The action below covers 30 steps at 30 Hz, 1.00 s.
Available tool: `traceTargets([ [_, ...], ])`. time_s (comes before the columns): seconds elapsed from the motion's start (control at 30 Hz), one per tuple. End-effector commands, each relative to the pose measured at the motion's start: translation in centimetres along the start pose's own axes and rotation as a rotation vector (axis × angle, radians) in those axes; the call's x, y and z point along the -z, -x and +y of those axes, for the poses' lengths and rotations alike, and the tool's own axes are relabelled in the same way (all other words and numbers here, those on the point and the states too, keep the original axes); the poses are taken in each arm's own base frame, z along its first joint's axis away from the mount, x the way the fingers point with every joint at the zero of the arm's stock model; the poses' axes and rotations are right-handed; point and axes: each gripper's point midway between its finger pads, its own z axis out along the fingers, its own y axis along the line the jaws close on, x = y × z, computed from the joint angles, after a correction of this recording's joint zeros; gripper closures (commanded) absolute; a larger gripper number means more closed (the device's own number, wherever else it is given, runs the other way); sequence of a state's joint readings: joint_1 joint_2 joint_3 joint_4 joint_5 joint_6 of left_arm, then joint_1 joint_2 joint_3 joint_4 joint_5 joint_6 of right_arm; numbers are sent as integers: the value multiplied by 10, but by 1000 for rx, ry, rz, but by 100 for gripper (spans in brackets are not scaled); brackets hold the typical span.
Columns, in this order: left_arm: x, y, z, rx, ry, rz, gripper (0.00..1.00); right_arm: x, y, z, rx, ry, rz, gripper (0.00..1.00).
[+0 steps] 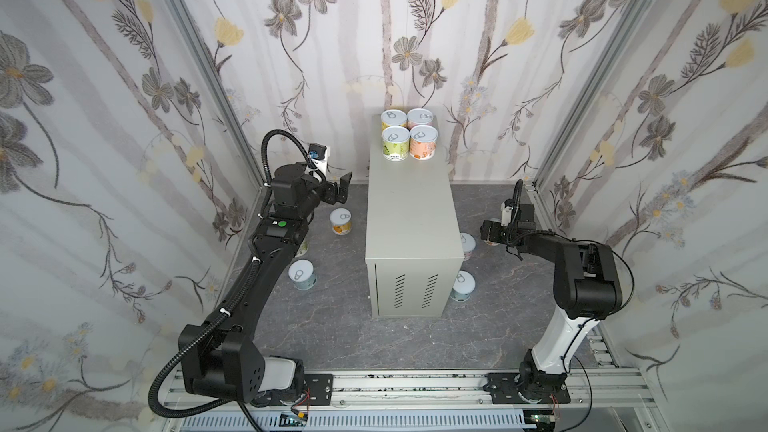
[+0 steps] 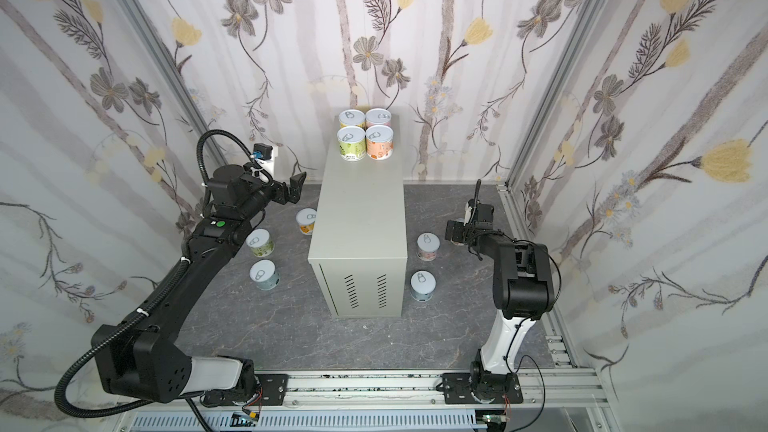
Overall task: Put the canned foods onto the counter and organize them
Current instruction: 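Close the right gripper around the orange floor can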
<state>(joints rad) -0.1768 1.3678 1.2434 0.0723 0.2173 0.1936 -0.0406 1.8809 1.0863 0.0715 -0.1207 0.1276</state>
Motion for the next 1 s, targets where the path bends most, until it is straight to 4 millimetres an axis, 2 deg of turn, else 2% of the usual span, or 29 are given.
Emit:
traceTargets([
  [0.0, -2, 5, -1, 7, -15, -14, 0, -6, 9, 4, 44, 0, -18, 6],
  [0.2, 1, 11, 0, 3, -5, -35, 0, -10, 7, 7, 63, -7, -4, 13],
  [0.4, 2, 13, 0, -5, -3, -38, 0, -12, -1, 4, 68, -20, 24, 16],
  [0.6, 4, 13, 1, -12, 2, -42, 0, -9, -4, 3, 73, -30, 33, 25],
  [0.77, 9, 16, 1, -20, 7, -56, 0, 2, 1, 4, 79, -34, 19, 35],
  [0.97, 19, 17, 0, -28, 14, -64, 0, 29, 14, 6, 84, -43, -7, 38],
])
